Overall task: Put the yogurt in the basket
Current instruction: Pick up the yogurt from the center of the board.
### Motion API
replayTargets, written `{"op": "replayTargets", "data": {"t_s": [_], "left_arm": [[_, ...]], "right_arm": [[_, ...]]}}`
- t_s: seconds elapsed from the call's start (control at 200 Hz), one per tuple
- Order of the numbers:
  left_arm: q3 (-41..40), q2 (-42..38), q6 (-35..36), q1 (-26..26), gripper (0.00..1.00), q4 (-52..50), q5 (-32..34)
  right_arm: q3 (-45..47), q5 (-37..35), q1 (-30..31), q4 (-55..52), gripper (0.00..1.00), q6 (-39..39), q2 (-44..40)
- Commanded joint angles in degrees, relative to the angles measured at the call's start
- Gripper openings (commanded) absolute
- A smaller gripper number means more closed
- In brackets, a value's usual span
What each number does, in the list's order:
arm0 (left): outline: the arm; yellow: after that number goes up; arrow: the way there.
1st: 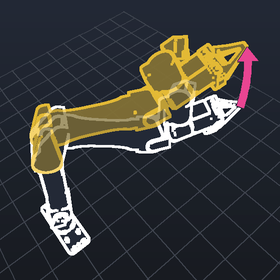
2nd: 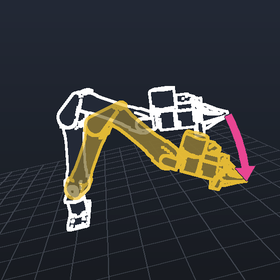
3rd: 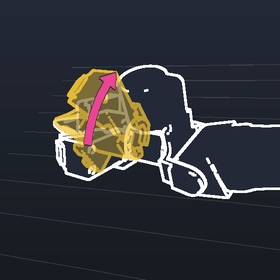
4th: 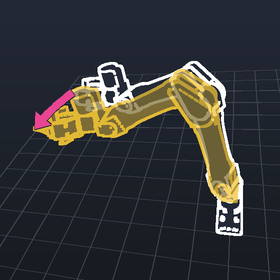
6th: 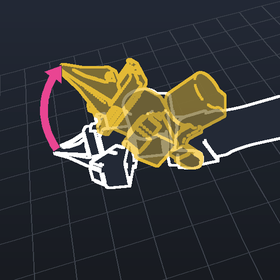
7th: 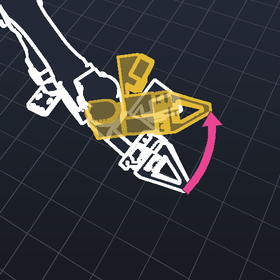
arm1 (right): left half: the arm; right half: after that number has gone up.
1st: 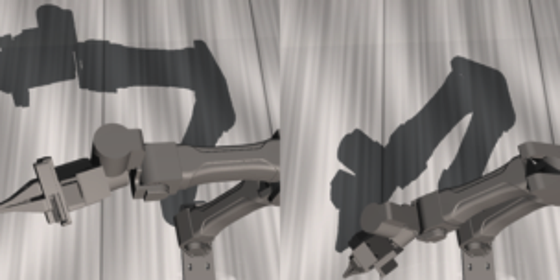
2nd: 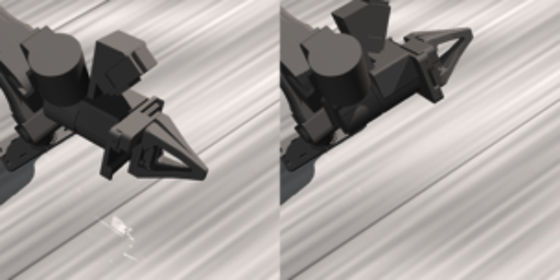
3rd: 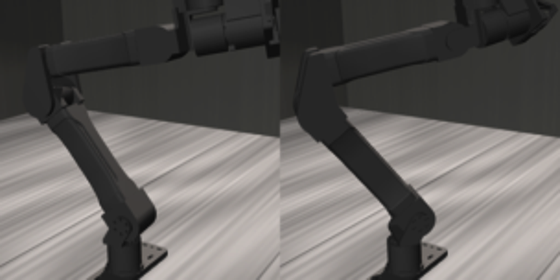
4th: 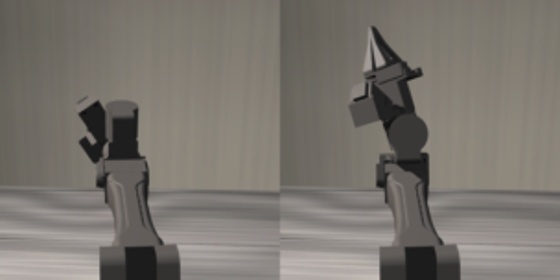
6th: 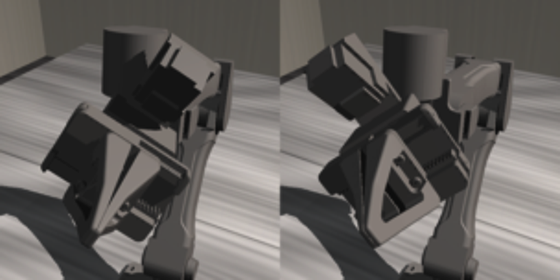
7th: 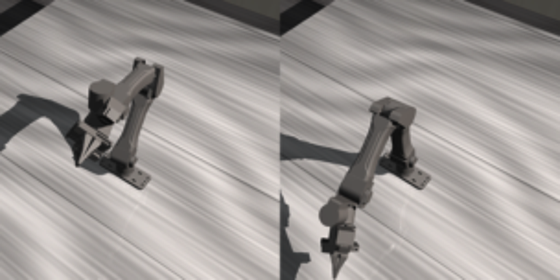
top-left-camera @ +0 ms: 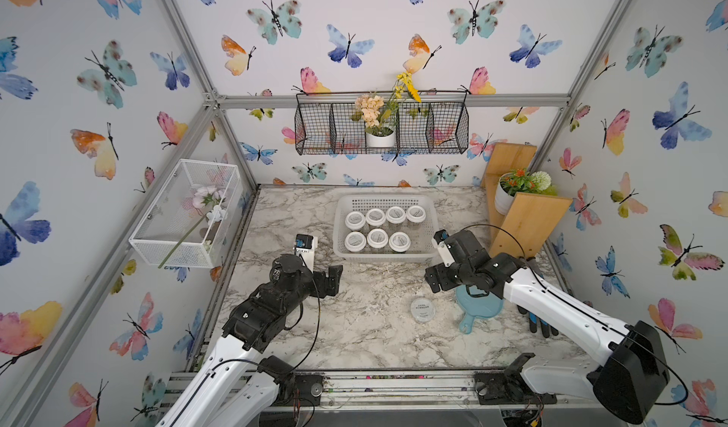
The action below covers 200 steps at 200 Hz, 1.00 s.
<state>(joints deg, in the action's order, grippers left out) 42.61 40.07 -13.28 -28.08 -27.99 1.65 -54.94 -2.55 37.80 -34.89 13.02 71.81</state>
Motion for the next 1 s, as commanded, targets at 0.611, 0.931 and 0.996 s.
{"op": "replayTargets", "data": {"t_s": [0.611, 0.931, 0.996], "left_arm": [[-0.8, 0.5, 0.2, 0.3, 0.97, 0.7, 0.0], [-0.6, 1.7, 0.4, -0.9, 0.96, 0.6, -0.6], [-0.6, 1.5, 0.5, -0.9, 0.96, 0.6, -0.8]], "right_arm": [[1.3, 12.8, 0.5, -6.4, 0.90, 1.9, 1.0], [4.4, 11.4, 4.0, -6.8, 0.84, 4.7, 0.2], [4.1, 11.4, 4.3, -7.2, 0.84, 4.7, 0.4]]}}
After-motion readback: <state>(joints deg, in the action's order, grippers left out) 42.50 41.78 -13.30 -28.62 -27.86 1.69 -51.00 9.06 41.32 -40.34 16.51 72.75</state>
